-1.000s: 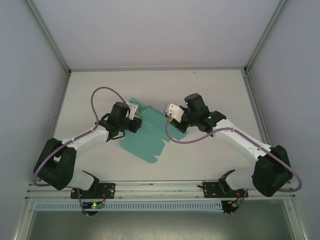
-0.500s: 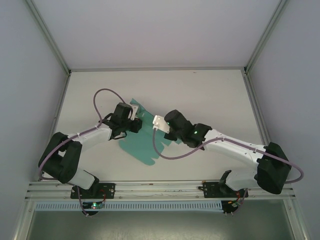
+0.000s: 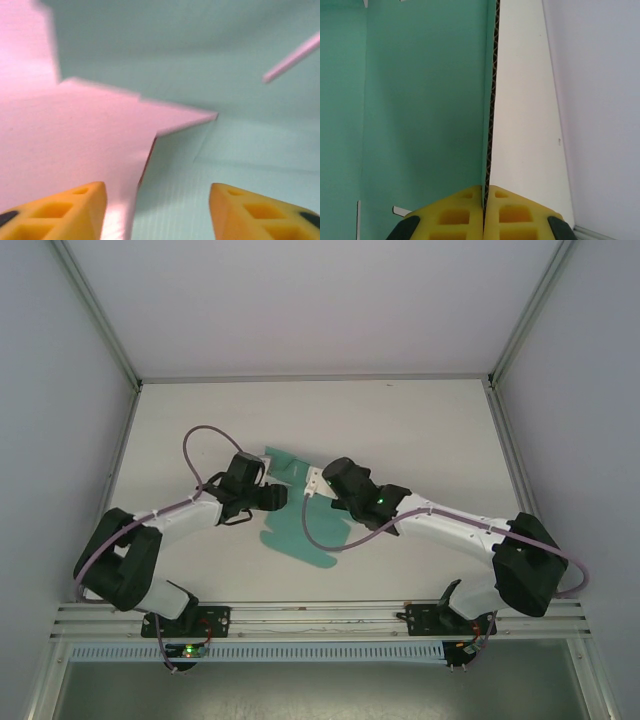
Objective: Assemble paper box
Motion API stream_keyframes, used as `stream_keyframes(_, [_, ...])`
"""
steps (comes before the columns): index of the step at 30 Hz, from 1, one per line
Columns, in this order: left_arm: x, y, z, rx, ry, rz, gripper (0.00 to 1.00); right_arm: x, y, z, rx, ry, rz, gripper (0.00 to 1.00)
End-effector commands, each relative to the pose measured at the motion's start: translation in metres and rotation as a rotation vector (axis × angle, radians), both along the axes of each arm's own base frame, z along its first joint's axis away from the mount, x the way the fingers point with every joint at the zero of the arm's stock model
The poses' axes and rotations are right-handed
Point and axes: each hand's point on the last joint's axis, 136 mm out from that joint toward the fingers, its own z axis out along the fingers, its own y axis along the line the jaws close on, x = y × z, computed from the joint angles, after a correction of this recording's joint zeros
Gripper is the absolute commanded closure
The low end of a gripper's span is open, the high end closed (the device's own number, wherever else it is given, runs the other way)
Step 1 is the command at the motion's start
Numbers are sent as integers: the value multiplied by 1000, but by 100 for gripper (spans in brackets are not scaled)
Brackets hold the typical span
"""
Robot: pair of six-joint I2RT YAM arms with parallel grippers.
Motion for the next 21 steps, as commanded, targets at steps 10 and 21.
stream_keyframes(10, [-31, -1, -28, -48, 157, 37, 57, 26, 7, 12, -41, -95, 35, 100])
stream_keyframes(21, [-35, -15, -52, -39, 182, 46, 84, 25, 22, -2, -39, -163, 87, 100])
